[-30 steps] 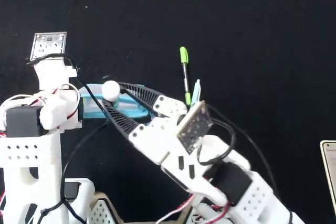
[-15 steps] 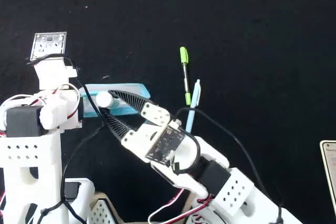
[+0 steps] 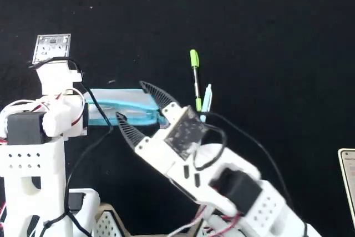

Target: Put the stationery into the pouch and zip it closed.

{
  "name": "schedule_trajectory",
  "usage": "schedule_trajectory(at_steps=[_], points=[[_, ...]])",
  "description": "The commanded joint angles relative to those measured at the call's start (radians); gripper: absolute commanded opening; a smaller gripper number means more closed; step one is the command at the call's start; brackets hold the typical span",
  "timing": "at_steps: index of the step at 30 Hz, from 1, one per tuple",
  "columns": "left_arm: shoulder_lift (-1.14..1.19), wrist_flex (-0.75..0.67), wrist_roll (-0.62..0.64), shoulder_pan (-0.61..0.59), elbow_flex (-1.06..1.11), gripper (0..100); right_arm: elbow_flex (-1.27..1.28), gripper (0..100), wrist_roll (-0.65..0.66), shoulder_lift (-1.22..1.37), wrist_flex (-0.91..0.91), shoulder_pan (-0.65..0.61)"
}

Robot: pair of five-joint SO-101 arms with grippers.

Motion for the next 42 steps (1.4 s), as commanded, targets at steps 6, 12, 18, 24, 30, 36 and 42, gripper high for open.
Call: schedule_trajectory(at_steps=[6,12,18,24,30,36,42], points=[[-0.005,-0.009,0.000,-0.010,-0.016,3,-0.352,25.1,-0.018,-0.008,0.333,0.347],[-0.005,-0.009,0.000,-0.010,-0.016,3,-0.209,25.1,-0.020,0.071,0.377,0.594],[-0.005,-0.009,0.000,-0.010,-0.016,3,-0.125,25.1,-0.146,0.285,0.364,0.667],[-0.005,-0.009,0.000,-0.013,-0.015,3,-0.150,25.1,-0.270,0.547,0.288,0.694],[-0.006,-0.009,0.000,-0.015,-0.015,3,-0.199,25.1,-0.275,0.780,0.233,0.697],[-0.008,-0.009,0.000,-0.015,-0.015,3,-0.292,25.1,-0.287,0.967,0.235,0.700],[-0.014,-0.009,0.000,-0.015,-0.002,3,-0.433,25.0,-0.365,1.129,0.235,0.752]])
